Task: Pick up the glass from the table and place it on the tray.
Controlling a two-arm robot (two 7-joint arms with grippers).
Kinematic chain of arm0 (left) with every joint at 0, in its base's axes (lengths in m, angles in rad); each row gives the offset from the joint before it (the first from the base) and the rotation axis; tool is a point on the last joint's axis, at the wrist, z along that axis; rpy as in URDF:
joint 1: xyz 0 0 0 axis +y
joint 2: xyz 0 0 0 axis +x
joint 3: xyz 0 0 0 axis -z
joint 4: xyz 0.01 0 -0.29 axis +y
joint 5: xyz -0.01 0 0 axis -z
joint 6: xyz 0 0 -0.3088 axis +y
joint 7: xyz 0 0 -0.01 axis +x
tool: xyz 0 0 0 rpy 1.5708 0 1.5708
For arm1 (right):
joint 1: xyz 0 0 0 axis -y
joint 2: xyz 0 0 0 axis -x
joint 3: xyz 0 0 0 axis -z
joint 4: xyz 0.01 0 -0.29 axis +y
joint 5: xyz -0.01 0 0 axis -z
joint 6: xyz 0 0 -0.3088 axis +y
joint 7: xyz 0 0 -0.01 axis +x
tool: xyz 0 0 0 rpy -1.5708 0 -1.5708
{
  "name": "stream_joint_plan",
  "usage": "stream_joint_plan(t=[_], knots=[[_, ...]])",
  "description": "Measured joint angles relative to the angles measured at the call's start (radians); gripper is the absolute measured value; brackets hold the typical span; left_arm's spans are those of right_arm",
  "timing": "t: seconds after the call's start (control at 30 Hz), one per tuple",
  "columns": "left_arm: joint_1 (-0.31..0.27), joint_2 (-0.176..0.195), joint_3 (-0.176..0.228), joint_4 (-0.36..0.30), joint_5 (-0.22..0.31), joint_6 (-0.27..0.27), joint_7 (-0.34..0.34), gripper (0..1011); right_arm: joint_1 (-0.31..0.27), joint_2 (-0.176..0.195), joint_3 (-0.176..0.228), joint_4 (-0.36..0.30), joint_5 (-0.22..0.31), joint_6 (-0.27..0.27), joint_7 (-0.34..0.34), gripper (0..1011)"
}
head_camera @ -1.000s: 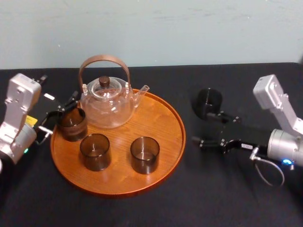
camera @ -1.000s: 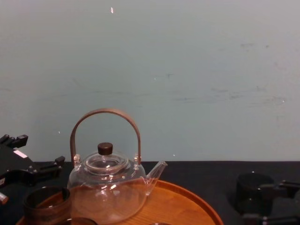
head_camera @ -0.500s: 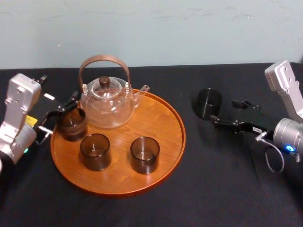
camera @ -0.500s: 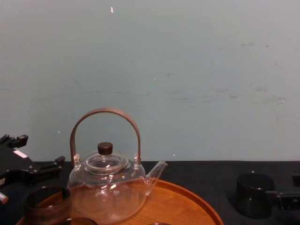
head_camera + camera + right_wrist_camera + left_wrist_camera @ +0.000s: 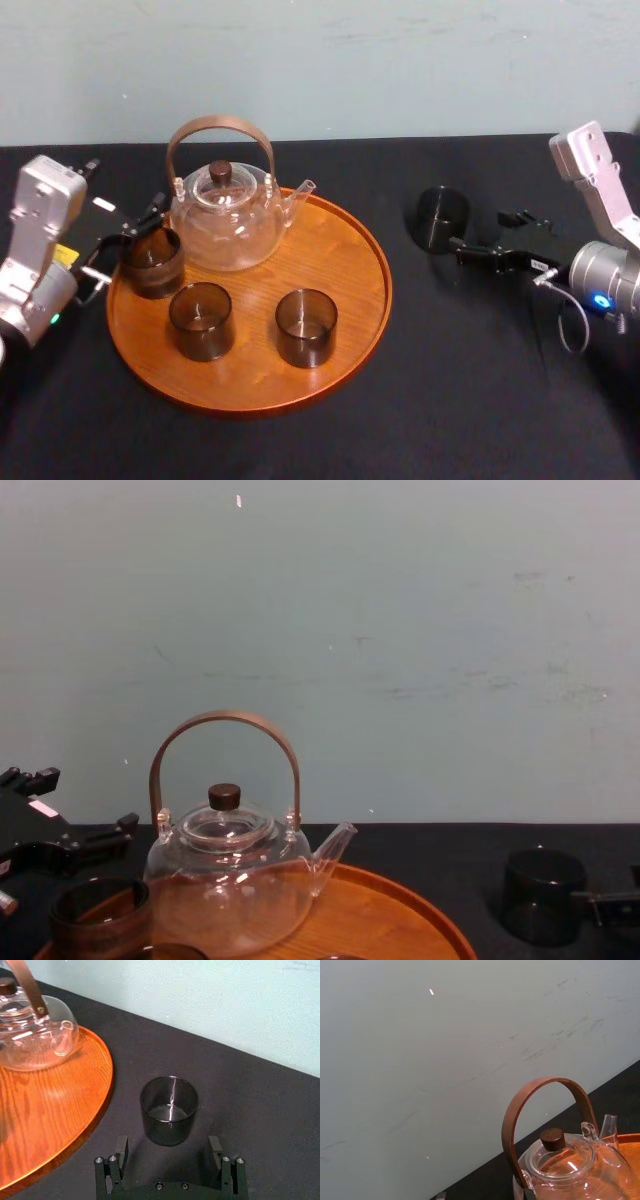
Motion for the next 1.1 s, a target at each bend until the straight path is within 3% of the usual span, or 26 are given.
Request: stream_joint_plan(t=[0.63, 1.1], knots=[[0.000, 0.000, 0.000, 0.000, 0.000, 0.000, 0.000, 1001, 0.100, -0.093, -0.015, 0.145, -0.059, -0.008, 0.033, 1002], [0.000, 0.000, 0.000, 0.000, 0.000, 0.000, 0.000, 1001, 0.157, -0.140, -0.026, 0.223, -0.101, -0.020, 0.051, 1002]])
